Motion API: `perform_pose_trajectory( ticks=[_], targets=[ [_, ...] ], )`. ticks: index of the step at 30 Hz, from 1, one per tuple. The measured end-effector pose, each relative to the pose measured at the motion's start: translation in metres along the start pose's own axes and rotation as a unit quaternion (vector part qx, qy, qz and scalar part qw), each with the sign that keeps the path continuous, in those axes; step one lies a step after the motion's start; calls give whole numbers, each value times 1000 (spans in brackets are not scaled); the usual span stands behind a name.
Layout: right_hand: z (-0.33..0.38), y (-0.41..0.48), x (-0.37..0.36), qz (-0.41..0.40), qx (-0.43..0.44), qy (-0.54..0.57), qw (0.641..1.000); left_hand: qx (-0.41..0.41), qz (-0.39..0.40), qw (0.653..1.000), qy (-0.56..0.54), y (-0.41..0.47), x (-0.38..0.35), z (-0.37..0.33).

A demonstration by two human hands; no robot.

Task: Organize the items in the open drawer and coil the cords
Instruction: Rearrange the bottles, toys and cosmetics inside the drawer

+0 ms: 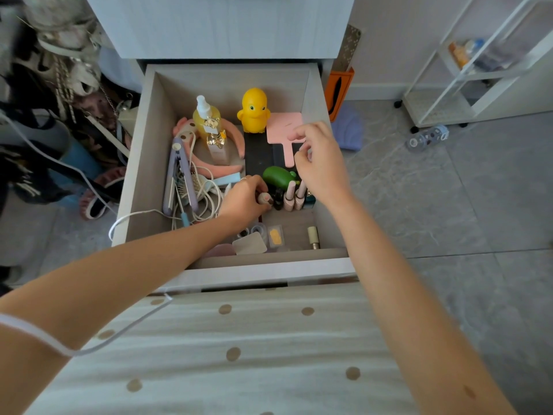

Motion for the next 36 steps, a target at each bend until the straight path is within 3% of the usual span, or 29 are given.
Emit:
perform_pose_trajectory(
  ticks=[10,36],
  targets=[
    [0,0,1,8,-9,-9,1000,16,-41,998,-35,1,-6,1],
    [1,-2,1,20,-10,-5,1000,-4,-17,1000,-24,-2,0,-1]
  ],
)
Point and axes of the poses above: each hand's wrist, its own y-axis towards the middle knuckle, its own x-axis out of the back of the hand, z = x × y, the point moved 2 cm from there along y, towards the middle knuckle
